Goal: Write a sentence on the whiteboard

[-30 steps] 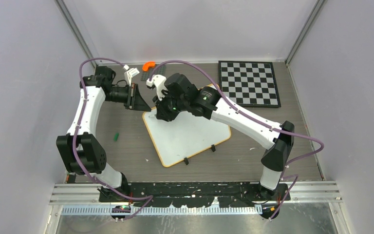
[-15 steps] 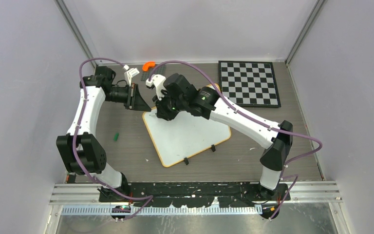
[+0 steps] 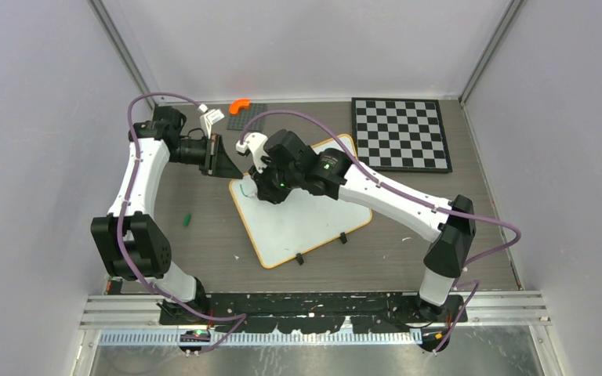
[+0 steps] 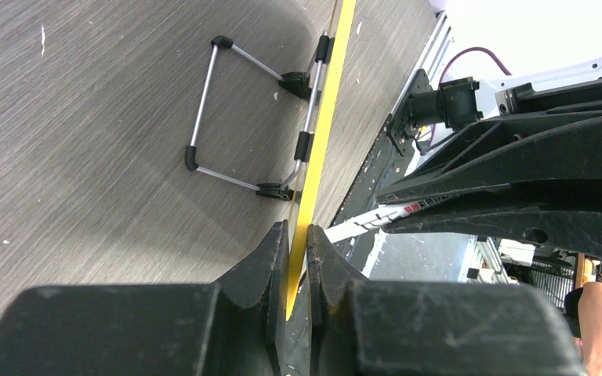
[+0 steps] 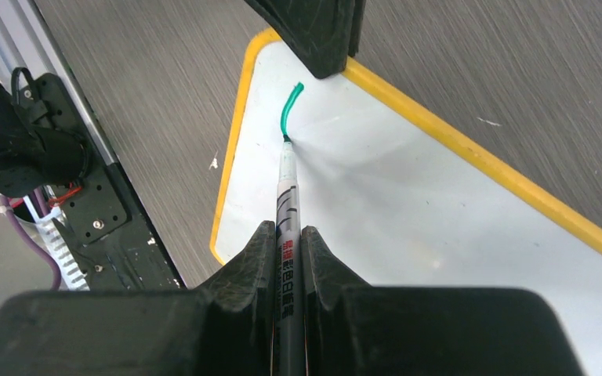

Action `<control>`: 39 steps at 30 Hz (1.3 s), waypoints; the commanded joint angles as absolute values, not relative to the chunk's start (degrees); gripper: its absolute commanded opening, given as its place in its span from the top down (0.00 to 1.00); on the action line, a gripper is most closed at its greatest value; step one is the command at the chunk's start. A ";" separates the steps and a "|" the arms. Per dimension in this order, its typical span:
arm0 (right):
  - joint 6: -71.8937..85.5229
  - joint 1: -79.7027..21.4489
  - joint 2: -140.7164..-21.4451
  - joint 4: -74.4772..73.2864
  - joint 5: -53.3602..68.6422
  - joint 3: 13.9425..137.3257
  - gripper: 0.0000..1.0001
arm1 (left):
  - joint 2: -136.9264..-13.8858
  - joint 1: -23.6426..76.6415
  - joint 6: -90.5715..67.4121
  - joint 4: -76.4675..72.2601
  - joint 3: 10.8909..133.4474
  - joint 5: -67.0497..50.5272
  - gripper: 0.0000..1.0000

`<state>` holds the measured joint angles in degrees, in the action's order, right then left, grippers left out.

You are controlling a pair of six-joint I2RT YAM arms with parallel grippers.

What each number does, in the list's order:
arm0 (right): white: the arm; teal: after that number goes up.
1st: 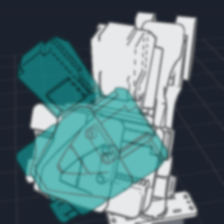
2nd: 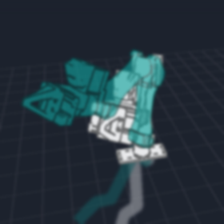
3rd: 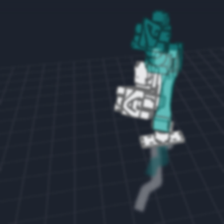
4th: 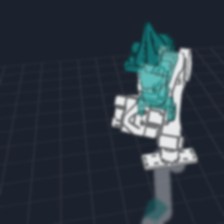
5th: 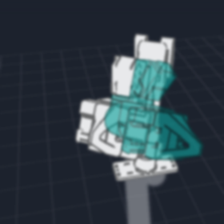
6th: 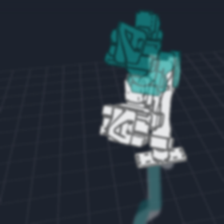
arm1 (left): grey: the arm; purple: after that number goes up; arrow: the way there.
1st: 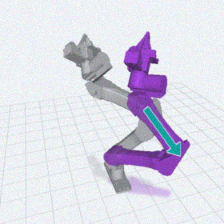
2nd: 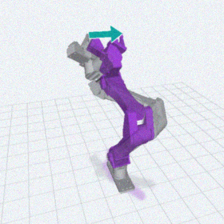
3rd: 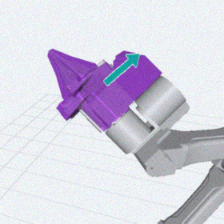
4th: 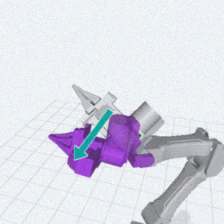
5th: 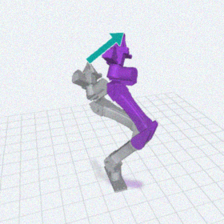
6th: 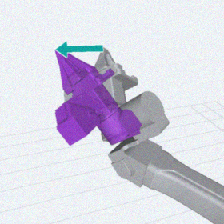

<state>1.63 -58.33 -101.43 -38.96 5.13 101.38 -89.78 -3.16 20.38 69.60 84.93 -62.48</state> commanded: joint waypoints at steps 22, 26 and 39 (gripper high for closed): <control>0.62 -55.65 -97.87 -39.82 6.51 107.57 1.00 | -89.48 -2.71 20.71 72.04 85.17 -62.51 1.00; 0.50 -55.71 -98.83 -39.70 5.96 107.29 1.00 | -89.43 -2.70 20.66 72.10 85.25 -62.40 1.00; 0.56 -55.67 -100.11 -39.39 5.47 103.92 1.00 | -89.28 -2.72 20.77 72.12 85.17 -62.09 1.00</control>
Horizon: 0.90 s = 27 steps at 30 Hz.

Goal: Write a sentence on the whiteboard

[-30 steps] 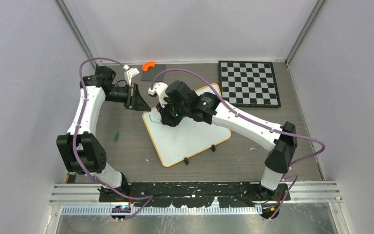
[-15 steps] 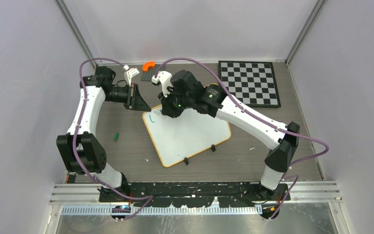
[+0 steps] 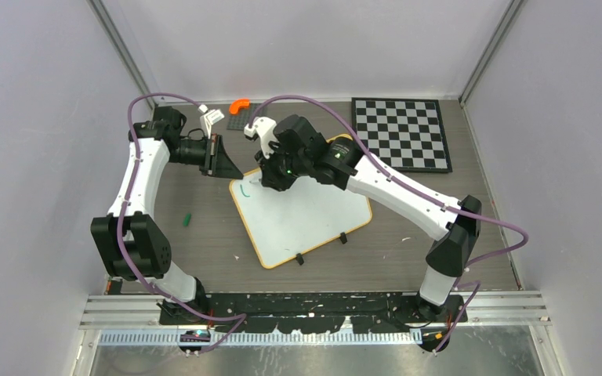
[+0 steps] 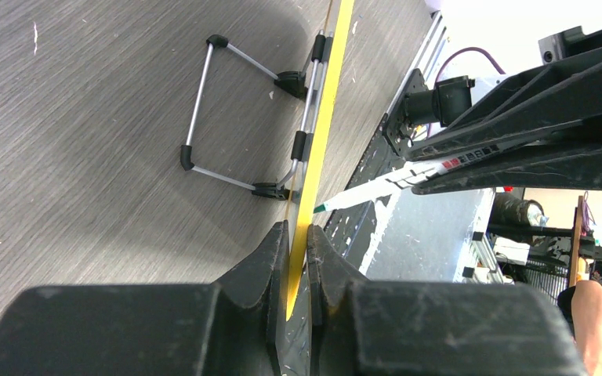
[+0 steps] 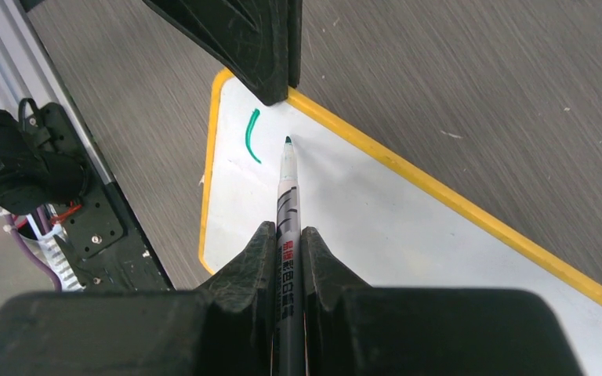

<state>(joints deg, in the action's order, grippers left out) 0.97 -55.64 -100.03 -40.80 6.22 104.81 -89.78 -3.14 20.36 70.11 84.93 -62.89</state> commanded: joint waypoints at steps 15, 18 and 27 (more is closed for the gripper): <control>2.16 -57.26 -101.42 -39.19 7.74 101.71 1.00 | -89.29 -2.71 20.91 72.19 84.83 -61.97 1.00; 2.10 -57.56 -101.54 -39.21 7.78 101.70 1.00 | -89.07 -2.72 20.93 72.23 84.82 -61.96 1.00; 1.77 -57.55 -101.41 -39.34 6.78 102.18 1.00 | -89.15 -2.72 21.02 72.17 84.93 -61.78 1.00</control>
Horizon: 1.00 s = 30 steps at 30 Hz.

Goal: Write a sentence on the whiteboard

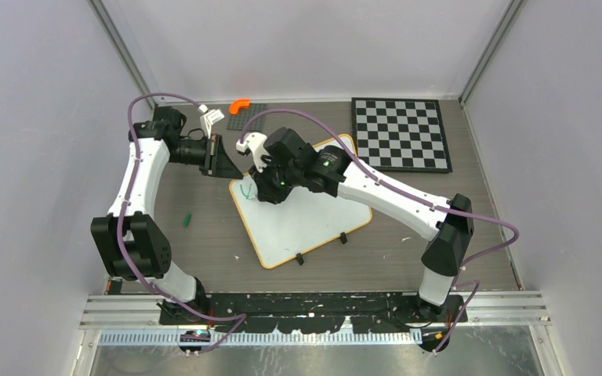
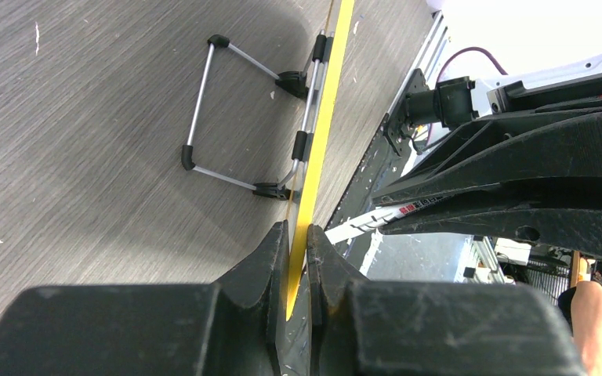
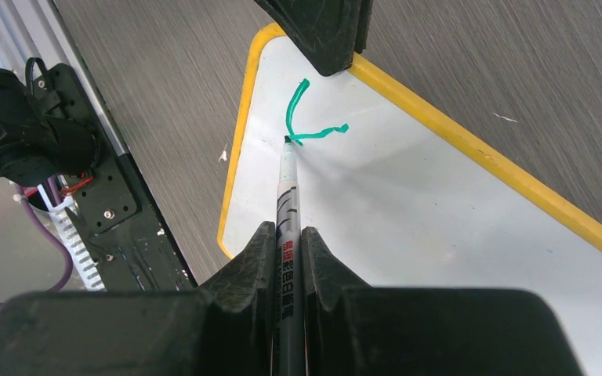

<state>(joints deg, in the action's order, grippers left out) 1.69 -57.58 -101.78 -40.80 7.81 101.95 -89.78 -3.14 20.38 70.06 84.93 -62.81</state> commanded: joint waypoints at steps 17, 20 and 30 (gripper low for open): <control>2.26 -57.69 -98.60 -38.06 8.03 95.25 1.00 | -89.17 -2.75 21.02 72.09 84.74 -61.53 1.00; 2.29 -57.97 -98.28 -38.14 8.41 94.87 1.00 | -89.27 -2.73 21.01 72.08 84.73 -61.43 1.00; 2.02 -57.79 -96.39 -38.98 9.97 99.34 1.00 | -89.25 -2.35 21.15 72.35 84.91 -61.61 1.00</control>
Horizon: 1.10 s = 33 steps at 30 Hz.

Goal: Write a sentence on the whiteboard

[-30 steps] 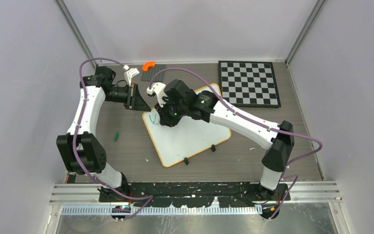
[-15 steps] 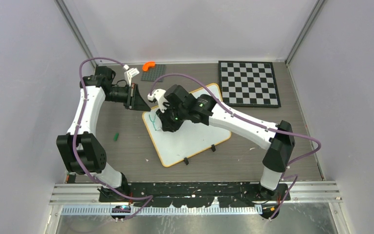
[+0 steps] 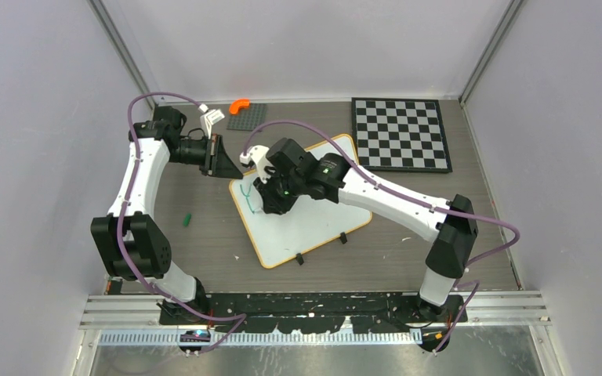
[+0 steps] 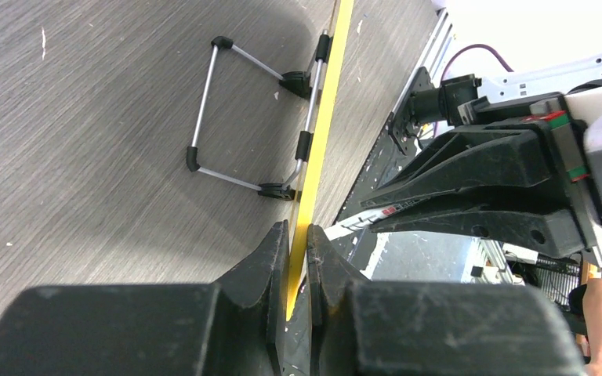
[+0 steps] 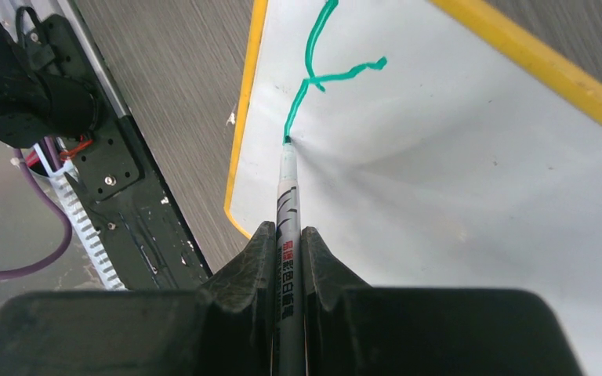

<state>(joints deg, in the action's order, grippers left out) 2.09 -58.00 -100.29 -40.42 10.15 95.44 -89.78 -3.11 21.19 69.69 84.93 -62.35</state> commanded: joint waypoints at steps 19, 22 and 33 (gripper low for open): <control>0.75 -56.92 -97.39 -38.50 3.71 100.35 1.00 | -89.11 -2.19 21.08 72.26 84.73 -61.61 1.00; 0.92 -56.93 -98.11 -38.83 4.56 100.86 1.00 | -89.15 -2.20 21.06 72.28 84.73 -61.53 1.00; 1.40 -57.00 -98.83 -39.25 6.87 98.69 1.00 | -89.47 -2.15 21.18 72.25 84.80 -61.50 1.00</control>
